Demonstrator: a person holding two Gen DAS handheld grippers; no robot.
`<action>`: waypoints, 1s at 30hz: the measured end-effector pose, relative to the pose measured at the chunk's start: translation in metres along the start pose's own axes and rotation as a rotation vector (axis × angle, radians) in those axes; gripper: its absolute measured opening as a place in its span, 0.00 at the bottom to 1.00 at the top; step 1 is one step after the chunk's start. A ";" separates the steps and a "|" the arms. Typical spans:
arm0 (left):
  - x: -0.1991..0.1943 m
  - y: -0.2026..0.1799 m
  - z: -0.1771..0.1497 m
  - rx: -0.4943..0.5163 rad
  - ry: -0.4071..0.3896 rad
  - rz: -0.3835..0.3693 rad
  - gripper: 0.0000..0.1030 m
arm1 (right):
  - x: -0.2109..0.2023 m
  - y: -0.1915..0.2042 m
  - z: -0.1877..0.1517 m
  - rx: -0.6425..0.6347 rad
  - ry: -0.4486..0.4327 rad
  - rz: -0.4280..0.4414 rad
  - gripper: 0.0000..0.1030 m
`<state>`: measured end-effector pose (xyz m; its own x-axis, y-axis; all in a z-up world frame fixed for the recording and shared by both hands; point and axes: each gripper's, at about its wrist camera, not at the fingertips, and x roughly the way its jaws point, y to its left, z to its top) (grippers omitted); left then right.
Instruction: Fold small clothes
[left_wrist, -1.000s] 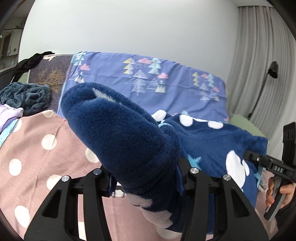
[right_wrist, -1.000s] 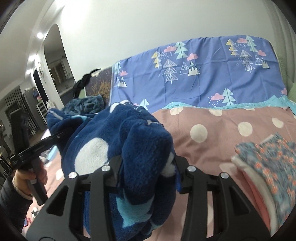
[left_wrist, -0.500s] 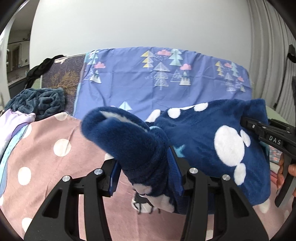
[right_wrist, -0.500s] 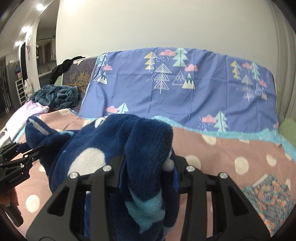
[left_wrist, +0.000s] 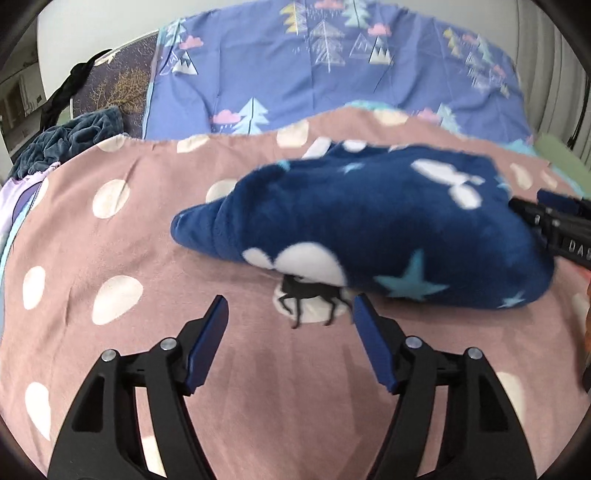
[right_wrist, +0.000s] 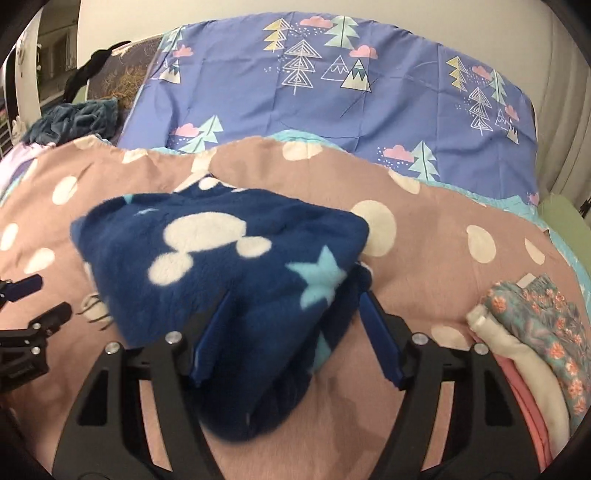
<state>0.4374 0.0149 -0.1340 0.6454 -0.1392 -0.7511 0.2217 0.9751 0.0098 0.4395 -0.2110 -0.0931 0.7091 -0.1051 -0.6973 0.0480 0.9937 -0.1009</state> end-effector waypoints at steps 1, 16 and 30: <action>-0.009 -0.002 -0.002 -0.018 -0.018 -0.021 0.75 | -0.007 0.002 0.000 -0.005 -0.007 0.007 0.79; -0.182 -0.066 -0.050 0.079 -0.252 -0.021 0.99 | -0.210 -0.044 -0.111 0.175 -0.220 0.076 0.98; -0.312 -0.097 -0.126 0.026 -0.334 -0.004 0.99 | -0.356 -0.034 -0.171 0.191 -0.316 0.026 0.98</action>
<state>0.1224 -0.0144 0.0163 0.8474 -0.1964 -0.4932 0.2406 0.9702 0.0271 0.0651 -0.2144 0.0369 0.8925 -0.0924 -0.4415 0.1367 0.9882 0.0695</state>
